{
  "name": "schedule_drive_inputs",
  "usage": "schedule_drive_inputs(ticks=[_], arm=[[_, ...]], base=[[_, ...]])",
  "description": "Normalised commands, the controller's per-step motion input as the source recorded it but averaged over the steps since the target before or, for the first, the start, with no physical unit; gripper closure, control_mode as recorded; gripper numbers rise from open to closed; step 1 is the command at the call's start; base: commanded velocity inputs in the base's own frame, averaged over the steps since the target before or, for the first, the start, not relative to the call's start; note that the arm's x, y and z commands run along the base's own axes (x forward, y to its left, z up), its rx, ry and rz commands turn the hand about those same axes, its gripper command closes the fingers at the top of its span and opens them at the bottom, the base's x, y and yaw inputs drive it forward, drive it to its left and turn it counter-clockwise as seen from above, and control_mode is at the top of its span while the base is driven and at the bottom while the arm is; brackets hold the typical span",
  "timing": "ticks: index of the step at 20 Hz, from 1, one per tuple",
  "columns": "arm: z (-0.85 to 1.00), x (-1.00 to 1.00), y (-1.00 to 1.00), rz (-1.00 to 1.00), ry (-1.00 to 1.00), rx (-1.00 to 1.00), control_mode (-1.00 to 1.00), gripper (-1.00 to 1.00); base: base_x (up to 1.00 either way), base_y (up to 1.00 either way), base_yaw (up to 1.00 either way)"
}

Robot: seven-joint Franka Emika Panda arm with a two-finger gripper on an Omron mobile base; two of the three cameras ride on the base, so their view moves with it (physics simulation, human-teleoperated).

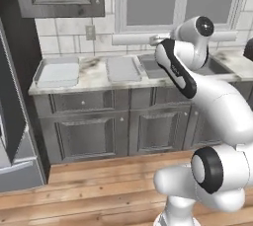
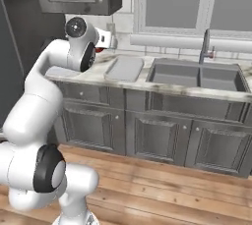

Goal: Place one tomato and one chicken drumstick in each tupperware on the nearby counter, to pack two identical lunches.

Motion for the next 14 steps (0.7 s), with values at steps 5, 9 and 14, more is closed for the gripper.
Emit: schedule_drive_inputs(ticks=[5, 9, 14], arm=[[0.00, 0.00, 0.00, 0.00, 0.00, 0.00, 1.00, 1.00], [0.00, 0.00, 0.00, 0.00, 0.00, 0.00, 1.00, 1.00], [0.00, 0.00, 0.00, 0.00, 0.00, 0.00, 1.00, 1.00]], base=[[0.97, -0.01, 0.00], [0.96, 0.00, 0.00], [0.95, 0.00, 0.00]])
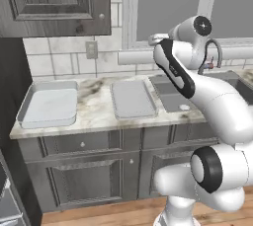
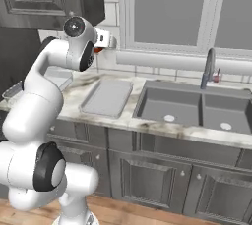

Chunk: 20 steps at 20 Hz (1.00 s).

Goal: Place one tomato and one chicken drumstick in each tupperware on the nearby counter, to pack two identical lunches.

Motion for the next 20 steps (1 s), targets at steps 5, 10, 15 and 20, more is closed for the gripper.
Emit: schedule_drive_inputs(ticks=[5, 10, 15, 20], arm=[[0.00, 0.00, 0.00, 0.00, 0.00, 0.00, 1.00, 1.00], [0.00, 0.00, 0.00, 0.00, 0.00, 0.00, 1.00, 1.00], [-0.17, 0.15, 0.00, 0.00, 0.09, 0.00, -1.00, 1.00], [-0.50, 0.01, 0.01, 0.00, 0.20, 0.00, -1.00, 1.00]], base=[[0.89, 0.00, 0.00], [0.81, 0.00, 0.00], [0.19, 0.00, 0.00], [0.00, 0.00, 0.00]])
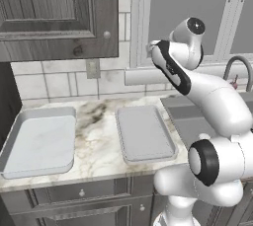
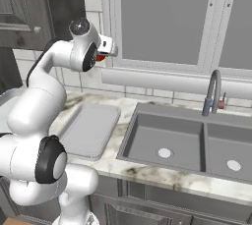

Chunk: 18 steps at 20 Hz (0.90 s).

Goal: Place one tomato and one chicken drumstick in each tupperware on the nearby counter, to pack two identical lunches.

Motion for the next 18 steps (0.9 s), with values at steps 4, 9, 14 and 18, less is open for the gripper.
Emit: schedule_drive_inputs(ticks=[4, 9, 14, 18], arm=[[-0.55, 0.01, 0.06, 0.00, 0.16, 0.00, -1.00, 1.00], [-0.67, 0.05, 0.21, 0.00, 0.12, 0.00, -1.00, 1.00], [-0.83, 0.00, 0.28, 0.00, 0.09, -0.01, -1.00, 1.00], [-0.78, 0.00, 0.22, 0.00, 0.09, 0.00, -1.00, 1.00]], base=[[0.00, 0.00, 0.00], [0.00, 0.00, 0.00], [0.00, 0.00, 0.00], [0.00, 0.00, 0.00]])
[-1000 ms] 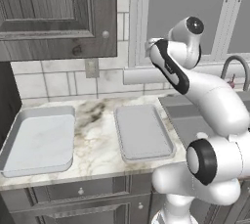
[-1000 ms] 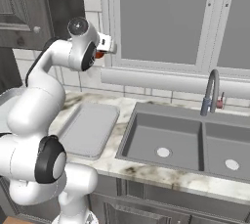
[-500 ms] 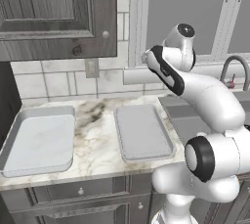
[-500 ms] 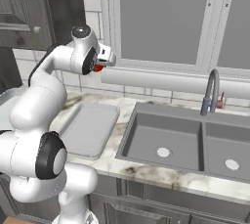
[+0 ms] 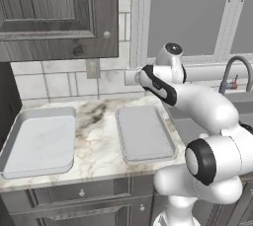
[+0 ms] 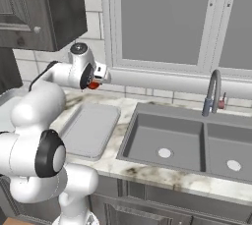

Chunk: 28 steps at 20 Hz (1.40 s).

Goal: Place one tomato and one chicken drumstick in each tupperware on the nearby counter, to pack two identical lunches.

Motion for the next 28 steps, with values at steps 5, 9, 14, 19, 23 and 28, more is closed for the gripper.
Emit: schedule_drive_inputs(ticks=[5, 9, 14, 19, 23, 28], arm=[[-0.65, 0.00, 0.09, 0.00, 0.09, 0.00, -1.00, 1.00], [-0.65, 0.00, 0.07, 0.00, 0.09, 0.00, -1.00, 1.00], [-0.73, 0.00, 0.09, 0.00, 0.10, 0.00, -1.00, 1.00], [-0.68, 0.01, 0.08, 0.00, 0.08, 0.00, -1.00, 1.00], [-0.58, 0.03, 0.05, 0.00, 0.05, 0.00, -1.00, 1.00], [-0.44, 0.23, 0.01, 0.00, 0.00, 0.00, -1.00, 1.00]], base=[[0.00, 0.00, 0.00], [0.00, 0.00, 0.00], [0.00, 0.00, 0.00], [0.00, 0.00, 0.00], [0.00, 0.00, 0.00], [0.00, 0.00, 0.00]])
